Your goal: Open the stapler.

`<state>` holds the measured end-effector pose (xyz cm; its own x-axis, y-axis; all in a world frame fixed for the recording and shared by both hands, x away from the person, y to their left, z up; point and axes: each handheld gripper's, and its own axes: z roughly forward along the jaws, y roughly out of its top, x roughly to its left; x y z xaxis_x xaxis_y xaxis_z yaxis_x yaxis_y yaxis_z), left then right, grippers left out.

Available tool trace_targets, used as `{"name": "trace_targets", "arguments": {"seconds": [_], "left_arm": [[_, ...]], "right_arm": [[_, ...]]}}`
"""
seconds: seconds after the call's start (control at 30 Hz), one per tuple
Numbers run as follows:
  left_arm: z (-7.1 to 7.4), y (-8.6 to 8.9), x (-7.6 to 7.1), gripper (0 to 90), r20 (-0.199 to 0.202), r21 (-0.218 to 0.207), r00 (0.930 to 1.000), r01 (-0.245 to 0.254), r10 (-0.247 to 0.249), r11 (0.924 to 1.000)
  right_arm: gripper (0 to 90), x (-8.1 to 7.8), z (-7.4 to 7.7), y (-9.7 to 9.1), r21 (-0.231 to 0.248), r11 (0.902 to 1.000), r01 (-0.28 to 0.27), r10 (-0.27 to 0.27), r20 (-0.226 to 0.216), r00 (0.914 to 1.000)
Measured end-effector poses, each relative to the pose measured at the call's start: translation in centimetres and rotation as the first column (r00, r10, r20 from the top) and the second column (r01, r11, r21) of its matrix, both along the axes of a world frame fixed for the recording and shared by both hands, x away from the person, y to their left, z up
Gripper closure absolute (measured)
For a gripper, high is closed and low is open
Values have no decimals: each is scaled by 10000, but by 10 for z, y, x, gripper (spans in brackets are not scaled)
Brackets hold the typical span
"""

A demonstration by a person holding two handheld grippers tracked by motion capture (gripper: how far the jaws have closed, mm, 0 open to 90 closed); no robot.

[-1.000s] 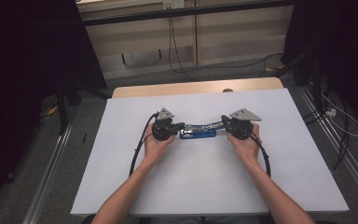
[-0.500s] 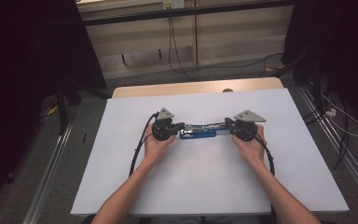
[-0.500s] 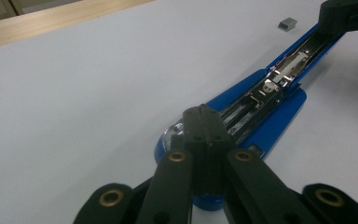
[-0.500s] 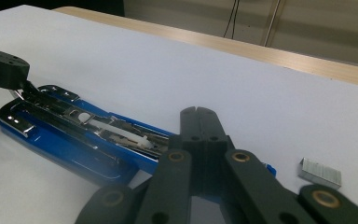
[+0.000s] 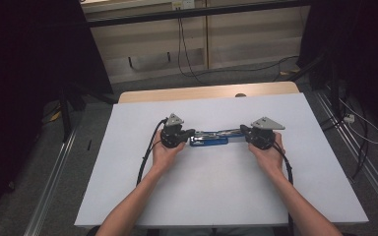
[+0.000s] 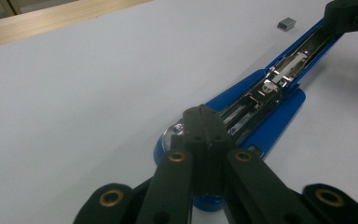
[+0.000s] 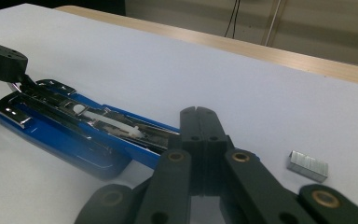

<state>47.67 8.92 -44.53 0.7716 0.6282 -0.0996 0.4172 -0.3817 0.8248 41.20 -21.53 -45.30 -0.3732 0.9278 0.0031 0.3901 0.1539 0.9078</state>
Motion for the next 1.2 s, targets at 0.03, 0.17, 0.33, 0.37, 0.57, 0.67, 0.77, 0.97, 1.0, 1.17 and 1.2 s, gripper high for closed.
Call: {"name": "trace_targets", "arguments": {"seconds": [0.03,0.17,0.33,0.37,0.57,0.67,0.77,0.97,1.0,1.17,1.2], "left_arm": [[0,0,0,900,20,-15,10000,-25,25,10000],[2,0,-1,900,82,-96,10000,-15,16,10000],[3,0,-1,900,131,-110,9999,10,-8,9999],[4,0,-1,900,116,-219,9999,5,-2,9998],[4,1,-1,900,276,-163,9996,102,-97,9998],[6,1,-2,900,379,-134,9992,114,-109,9998],[7,0,-4,846,486,-122,9987,189,-183,9997],[13,5,-5,726,593,-439,9982,-98,124,9990],[13,6,-6,710,609,-444,9981,-78,105,9990],[11,11,-7,499,386,-589,9985,-374,397,9976],[11,11,-7,475,386,-589,9985,-374,397,9976]], "right_arm": [[900,0,0,0,12,10000,-1,1,4,10000],[900,0,-1,-2,111,9999,8,-7,-82,10000],[900,-2,-1,-2,47,10000,-35,35,-52,10000],[900,-3,0,-2,45,10000,-61,62,-63,10000],[900,-5,4,-6,261,9996,-104,101,117,9999],[881,-5,4,-8,398,9992,-72,69,81,9999],[837,-5,4,-11,610,9981,30,-32,33,10000],[763,-5,5,-10,788,9969,-11,12,-2,10000],[750,-5,6,-10,822,9966,-21,21,6,10000],[523,-5,8,-10,893,9960,55,-53,-29,10000],[523,-5,8,-10,893,9960,55,-53,-29,10000]]}}
